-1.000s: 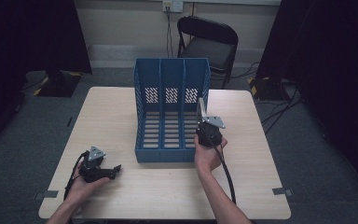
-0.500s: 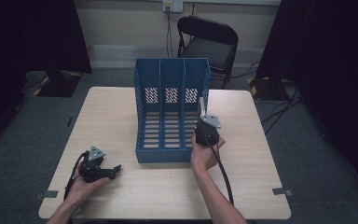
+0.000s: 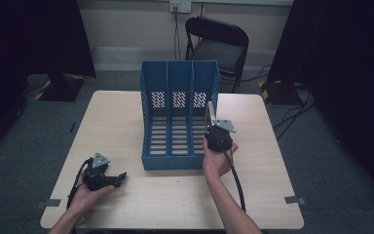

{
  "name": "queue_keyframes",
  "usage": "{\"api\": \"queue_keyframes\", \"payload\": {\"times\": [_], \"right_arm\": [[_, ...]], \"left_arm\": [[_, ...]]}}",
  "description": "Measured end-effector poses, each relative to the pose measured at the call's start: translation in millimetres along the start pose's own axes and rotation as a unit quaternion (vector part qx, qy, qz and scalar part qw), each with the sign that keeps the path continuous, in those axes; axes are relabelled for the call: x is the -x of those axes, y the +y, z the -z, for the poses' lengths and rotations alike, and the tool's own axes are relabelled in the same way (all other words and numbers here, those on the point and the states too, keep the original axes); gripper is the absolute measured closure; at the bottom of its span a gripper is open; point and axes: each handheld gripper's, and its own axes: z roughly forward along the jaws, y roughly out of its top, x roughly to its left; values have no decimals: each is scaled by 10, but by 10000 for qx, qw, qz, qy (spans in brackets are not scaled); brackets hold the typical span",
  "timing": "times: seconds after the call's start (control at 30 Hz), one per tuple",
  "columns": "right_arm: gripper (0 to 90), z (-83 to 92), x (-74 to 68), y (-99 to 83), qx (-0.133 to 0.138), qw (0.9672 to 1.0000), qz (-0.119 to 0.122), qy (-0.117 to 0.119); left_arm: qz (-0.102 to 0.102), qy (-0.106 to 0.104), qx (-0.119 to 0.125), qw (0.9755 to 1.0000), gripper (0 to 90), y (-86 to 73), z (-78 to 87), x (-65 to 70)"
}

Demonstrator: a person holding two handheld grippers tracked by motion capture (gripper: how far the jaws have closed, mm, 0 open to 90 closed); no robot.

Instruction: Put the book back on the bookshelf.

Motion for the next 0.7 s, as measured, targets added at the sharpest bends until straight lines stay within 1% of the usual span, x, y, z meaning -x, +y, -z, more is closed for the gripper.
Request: {"api": "queue_keyframes", "payload": {"times": [0.2, 0.3, 0.37, 0.4, 0.47, 0.5, 0.6, 0.7], "right_arm": [[603, 21, 17, 15, 47, 9999, -30, 91], [569, 24, 19, 24, 35, 9999, 63, 118], [551, 23, 32, 29, 23, 9998, 57, 169], [548, 24, 36, 33, 35, 9997, 37, 245], [524, 28, 32, 42, 18, 9995, 74, 323], [516, 30, 33, 46, 34, 9991, 78, 403], [500, 46, 39, 63, 46, 9990, 58, 444], [466, 56, 62, 80, 85, 9982, 28, 598]], "left_arm": [[-6, -3, -2, 10000, 126, 0, 1, 0], [-6, -4, 6, 10000, 130, -1, 1, 1], [-6, -4, 6, 10000, 130, -1, 1, 1], [-6, -4, 5, 10000, 130, -1, 1, 1], [-6, -5, 5, 10000, 130, -1, 1, 1], [-7, -4, 5, 10000, 130, -1, 1, 1], [-6, -5, 6, 10000, 130, -1, 1, 1], [-6, -5, 4, 10000, 130, -1, 1, 1]]}}
